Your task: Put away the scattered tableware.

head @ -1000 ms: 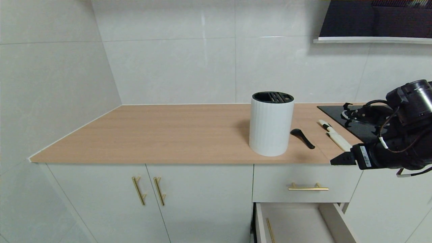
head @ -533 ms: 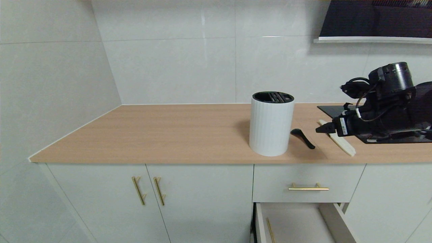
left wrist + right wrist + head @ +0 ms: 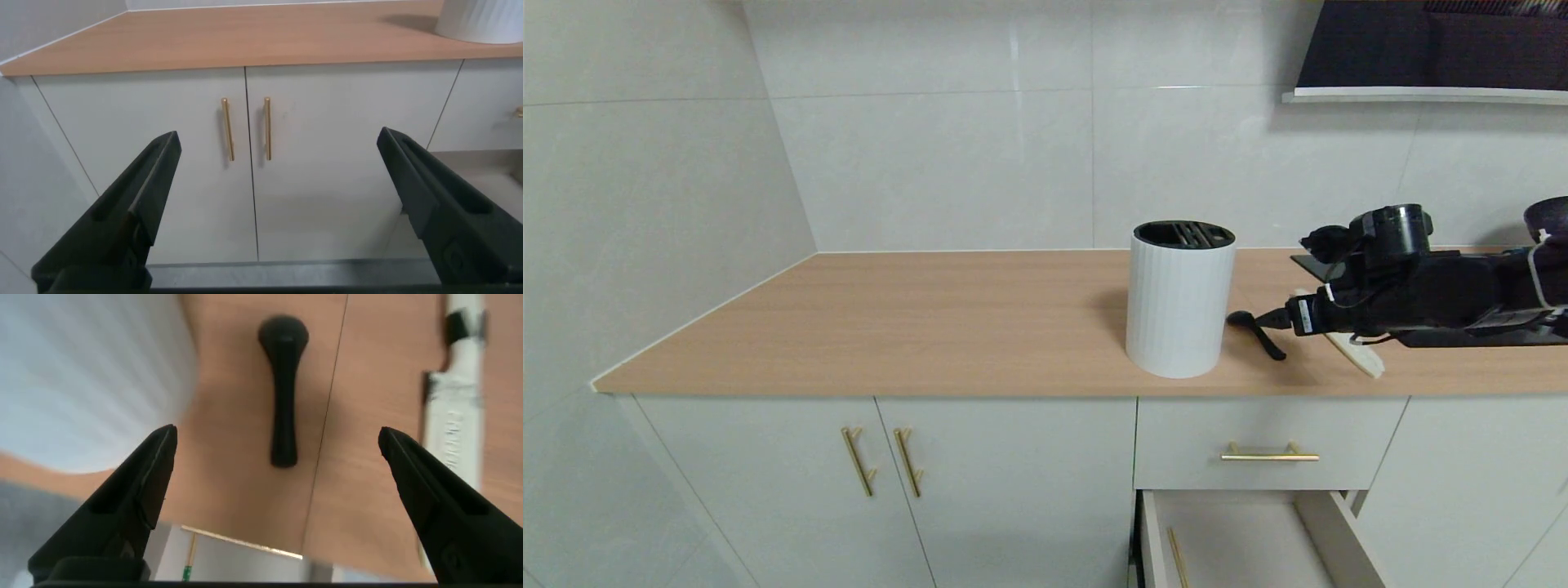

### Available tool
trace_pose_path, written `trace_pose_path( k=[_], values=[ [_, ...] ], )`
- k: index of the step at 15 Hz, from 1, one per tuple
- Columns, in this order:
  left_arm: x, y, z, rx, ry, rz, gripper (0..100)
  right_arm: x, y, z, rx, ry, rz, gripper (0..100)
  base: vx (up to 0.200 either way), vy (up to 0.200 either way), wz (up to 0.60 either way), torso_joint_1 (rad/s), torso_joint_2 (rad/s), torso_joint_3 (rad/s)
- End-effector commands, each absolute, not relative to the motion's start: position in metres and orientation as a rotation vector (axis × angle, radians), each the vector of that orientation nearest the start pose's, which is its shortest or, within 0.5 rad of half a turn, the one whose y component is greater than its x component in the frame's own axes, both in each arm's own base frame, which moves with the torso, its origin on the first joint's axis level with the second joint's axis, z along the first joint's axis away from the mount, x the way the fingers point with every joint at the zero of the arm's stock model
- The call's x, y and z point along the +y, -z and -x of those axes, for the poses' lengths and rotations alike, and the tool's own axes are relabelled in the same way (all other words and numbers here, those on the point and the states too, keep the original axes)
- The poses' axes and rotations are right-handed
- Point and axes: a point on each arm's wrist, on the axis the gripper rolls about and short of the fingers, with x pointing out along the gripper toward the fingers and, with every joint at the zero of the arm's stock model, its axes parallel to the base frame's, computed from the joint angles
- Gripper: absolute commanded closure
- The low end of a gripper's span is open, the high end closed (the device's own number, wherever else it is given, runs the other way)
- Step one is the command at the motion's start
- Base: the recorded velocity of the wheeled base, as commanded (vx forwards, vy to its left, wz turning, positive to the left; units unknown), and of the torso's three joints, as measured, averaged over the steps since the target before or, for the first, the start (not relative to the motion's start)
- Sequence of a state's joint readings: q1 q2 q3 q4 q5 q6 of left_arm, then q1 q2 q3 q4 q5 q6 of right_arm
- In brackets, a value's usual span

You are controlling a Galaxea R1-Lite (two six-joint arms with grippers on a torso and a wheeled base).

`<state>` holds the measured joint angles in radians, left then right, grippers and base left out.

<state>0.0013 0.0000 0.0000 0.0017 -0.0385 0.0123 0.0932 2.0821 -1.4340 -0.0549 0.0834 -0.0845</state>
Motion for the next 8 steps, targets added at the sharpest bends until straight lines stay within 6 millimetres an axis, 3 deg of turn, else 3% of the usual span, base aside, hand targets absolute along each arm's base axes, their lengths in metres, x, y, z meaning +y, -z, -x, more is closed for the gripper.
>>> trace_pose_path(
  k=[1,8],
  values=[
    [-0.001,-0.075,0.023,0.001,0.037,-0.012,0,0.039,-0.132,-0.428,0.638,-0.192,0.083,0,0.0,0.0,0.0,0.0,0.0,0.0],
    [-0.001,-0.075,0.023,0.001,0.037,-0.012,0,0.041,-0.115,-0.438,0.644,-0.191,0.086,0,0.0,0.0,0.0,0.0,0.0,0.0]
  ],
)
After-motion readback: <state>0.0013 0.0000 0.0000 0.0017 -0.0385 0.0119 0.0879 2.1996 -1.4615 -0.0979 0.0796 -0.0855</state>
